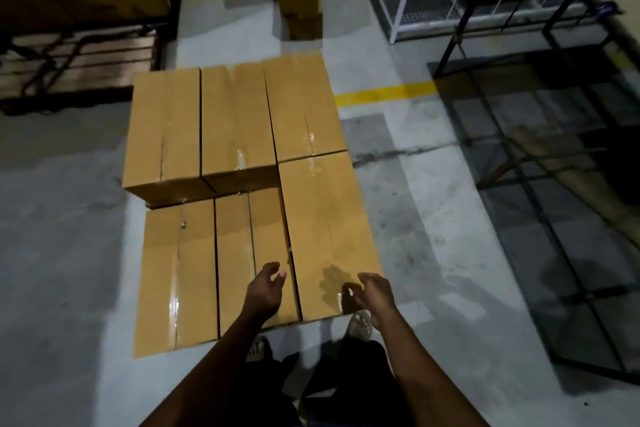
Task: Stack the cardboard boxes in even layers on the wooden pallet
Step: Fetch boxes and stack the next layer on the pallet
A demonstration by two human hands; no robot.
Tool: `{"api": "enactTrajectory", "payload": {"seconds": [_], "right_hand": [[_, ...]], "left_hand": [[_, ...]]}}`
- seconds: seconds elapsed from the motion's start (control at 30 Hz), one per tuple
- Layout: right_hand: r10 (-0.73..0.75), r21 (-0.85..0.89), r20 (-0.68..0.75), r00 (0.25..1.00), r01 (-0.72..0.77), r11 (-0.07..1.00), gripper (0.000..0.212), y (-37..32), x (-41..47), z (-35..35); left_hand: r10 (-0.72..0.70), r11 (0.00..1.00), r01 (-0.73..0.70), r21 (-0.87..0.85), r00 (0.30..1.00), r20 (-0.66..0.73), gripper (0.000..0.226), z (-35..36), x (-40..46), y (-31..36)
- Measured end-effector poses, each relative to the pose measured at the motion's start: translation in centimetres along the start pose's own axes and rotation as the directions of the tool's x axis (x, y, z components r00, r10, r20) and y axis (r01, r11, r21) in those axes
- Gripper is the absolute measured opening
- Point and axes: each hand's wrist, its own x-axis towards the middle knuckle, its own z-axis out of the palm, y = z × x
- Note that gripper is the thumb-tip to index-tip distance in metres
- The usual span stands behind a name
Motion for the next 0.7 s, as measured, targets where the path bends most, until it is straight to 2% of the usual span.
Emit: {"api": "enactTrajectory", "payload": {"seconds": [0.1,0.2,0.33,0.47,0.53,0.7], "right_hand": [[0.008,0.014,0.012,1.000,-0.008,1.000,0.016,-0.1,-0.8,0.1],[-0.021,0.030,-0.016,1.000,0.022,0.999,0.019,-0.2,-2.7,0.2],[-0.053,0.053,-0.100,0.994,0.058,0.997,0.012,0.2,-4.4,0.7],[-0.043,0.278,-0.233,0.972,0.108,0.955,0.015,3.5,-8.4,2.3],[-0.027,0.383,-0.253,0.967,0.125,0.915,0.012,6.1,-11.5,4.0],[0.033,0.524,-0.320,0.947,0.148,0.839,0.012,13.9,-18.9,8.6]], "left_hand": [[-0.002,1.000,0.002,0.018,1.000,0.025,0.045,-2.7,-0.7,1.5],[0.058,0.998,-0.059,0.024,0.998,0.040,0.041,-4.5,-0.6,1.9],[0.154,0.978,-0.175,0.113,0.973,0.171,0.040,-6.3,0.2,1.3],[0.263,0.916,-0.357,0.186,0.880,0.396,0.036,-8.9,0.9,0.3],[0.298,0.879,-0.429,0.207,0.835,0.463,0.037,-10.2,0.6,-0.3],[0.359,0.784,-0.582,0.214,0.708,0.609,0.040,-12.7,-0.8,-1.4]]}}
